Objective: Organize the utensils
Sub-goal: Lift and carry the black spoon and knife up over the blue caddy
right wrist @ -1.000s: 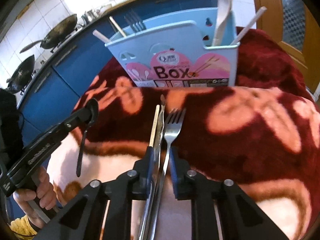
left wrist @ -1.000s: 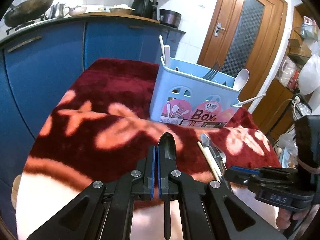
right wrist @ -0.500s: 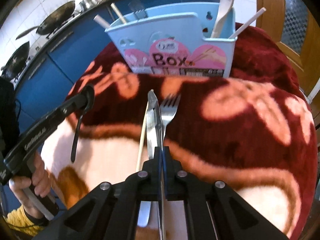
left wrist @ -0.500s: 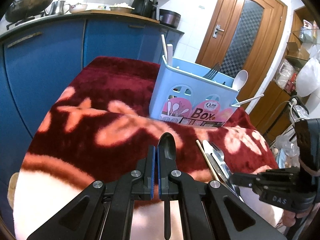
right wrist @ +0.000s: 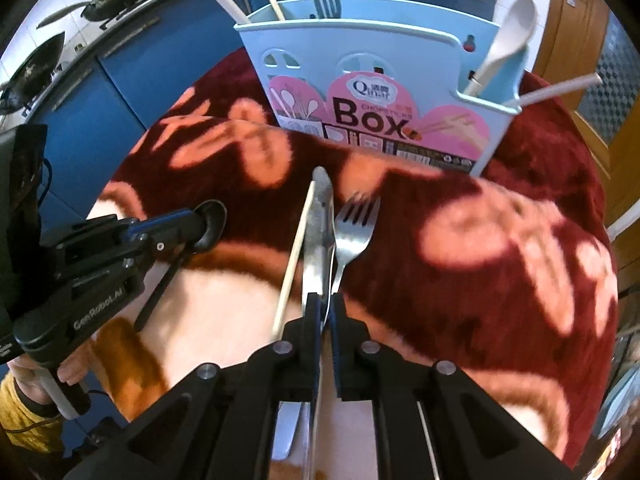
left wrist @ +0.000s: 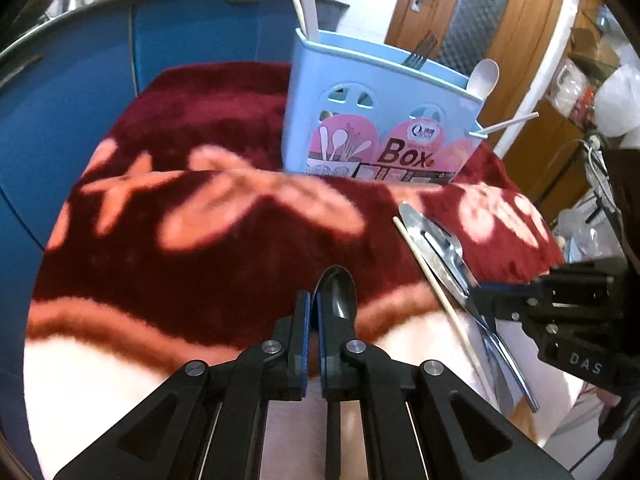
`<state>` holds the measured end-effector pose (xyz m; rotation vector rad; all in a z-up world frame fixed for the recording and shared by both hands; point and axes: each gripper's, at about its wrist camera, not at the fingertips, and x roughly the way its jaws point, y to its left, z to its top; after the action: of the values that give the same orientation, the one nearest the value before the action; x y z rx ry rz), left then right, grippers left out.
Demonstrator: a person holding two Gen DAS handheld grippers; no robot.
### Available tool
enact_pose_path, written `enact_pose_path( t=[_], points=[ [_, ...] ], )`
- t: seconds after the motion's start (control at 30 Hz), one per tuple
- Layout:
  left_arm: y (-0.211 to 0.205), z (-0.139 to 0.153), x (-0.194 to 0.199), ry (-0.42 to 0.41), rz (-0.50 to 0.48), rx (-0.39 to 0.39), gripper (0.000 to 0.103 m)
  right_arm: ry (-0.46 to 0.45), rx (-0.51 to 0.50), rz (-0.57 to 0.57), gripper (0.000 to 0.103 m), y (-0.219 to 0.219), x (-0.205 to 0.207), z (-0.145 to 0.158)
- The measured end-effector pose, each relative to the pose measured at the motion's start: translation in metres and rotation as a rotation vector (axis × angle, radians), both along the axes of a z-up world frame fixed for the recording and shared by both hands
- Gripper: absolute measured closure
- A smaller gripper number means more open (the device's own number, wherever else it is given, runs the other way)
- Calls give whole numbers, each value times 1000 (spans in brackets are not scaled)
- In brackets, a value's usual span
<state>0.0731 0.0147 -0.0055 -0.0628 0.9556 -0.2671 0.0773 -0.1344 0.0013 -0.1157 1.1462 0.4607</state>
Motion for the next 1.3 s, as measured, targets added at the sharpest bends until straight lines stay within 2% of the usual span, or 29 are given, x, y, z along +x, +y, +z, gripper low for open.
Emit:
enact_pose_path(
  t=[0.1,0.27,0.53,0.77,0.97,1.3],
  points=[
    [-1,-1,5,37,-38,13,96,12,-8,16,92,3,8,-1],
    [-2,0,8,45,-61,16,98,-3,13,15,98,-3,8,-1],
    [5,9,-1,-21,-9,-4,101,-71,176,-75,99,-36,-12,13],
    [7,26,-10,-102,27,-46,101,-177,294,-127,99,-54,-30,28],
    [1,42,-19,-187,42,-47,101,-262,379,-162,99,-66,-42,37],
    [-5,60,-24,-252,59,-88,101,-363,446,-192,99,-74,-52,50]
  ],
)
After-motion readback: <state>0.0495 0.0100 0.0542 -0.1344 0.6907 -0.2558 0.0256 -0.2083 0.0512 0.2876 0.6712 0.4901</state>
